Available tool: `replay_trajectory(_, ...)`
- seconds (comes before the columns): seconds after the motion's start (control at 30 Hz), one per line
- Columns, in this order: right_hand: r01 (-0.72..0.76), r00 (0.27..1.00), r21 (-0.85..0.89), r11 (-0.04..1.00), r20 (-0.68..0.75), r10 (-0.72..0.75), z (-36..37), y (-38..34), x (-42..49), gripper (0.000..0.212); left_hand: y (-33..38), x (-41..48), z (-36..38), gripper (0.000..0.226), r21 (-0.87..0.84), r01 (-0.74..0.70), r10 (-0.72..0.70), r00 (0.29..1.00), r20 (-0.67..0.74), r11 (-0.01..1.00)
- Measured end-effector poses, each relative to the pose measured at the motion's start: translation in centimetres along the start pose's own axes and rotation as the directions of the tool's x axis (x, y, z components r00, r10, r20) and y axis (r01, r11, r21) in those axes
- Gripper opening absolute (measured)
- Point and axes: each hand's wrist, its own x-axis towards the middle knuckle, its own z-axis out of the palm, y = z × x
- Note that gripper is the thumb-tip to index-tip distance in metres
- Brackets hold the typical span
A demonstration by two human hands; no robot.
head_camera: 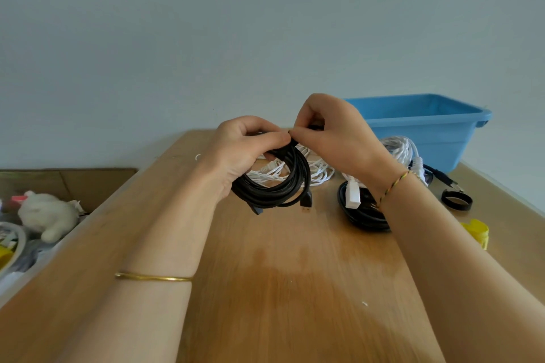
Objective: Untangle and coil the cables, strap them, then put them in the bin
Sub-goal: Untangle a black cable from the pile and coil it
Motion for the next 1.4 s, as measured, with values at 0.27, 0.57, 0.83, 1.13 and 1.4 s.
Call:
replay_trajectory(0.27, 0.010, 0.992, -0.191, 0.982, 0.123, 0.014, -0.3, 1.2, 0.1, 0.012, 0.0, 0.0, 0.0, 0.007, 0.052, 0.021, -0.021, 1.000, 0.013, 0.998)
replay_trajectory(0.57, 0.018, 0.993, -0.315, 0.949, 0.113, 0.019, -0.2, 1.0, 0.2, 0.013, -0.2, -0.1, 0.3, 0.013, 0.082, 0.036, -0.036, 0.999, 0.002, 0.996)
replay_trajectory(0.83, -0.083, 0.996, -0.230, 0.970, -0.011, 0.083, -0.4, 0.7, 0.1, 0.019, -0.2, 0.0, 0.2, 0.012, 0.140, 0.092, -0.093, 0.996, 0.003, 0.986)
replay_trajectory(1.13, -0.118, 0.993, 0.042, 0.992, -0.016, 0.119, 0.2, -0.8, -0.2, 0.028, -0.8, 0.5, -0.1, 0.015, 0.145, 0.127, -0.126, 0.992, -0.018, 0.981)
replay_trajectory(1.4, -0.069, 0.994, 0.016, 0.998, -0.080, 0.070, 1.0, -1.4, 0.0, 0.027, -1.2, 0.7, 0.0, 0.012, 0.163, 0.033, -0.021, 0.997, -0.072, 0.986)
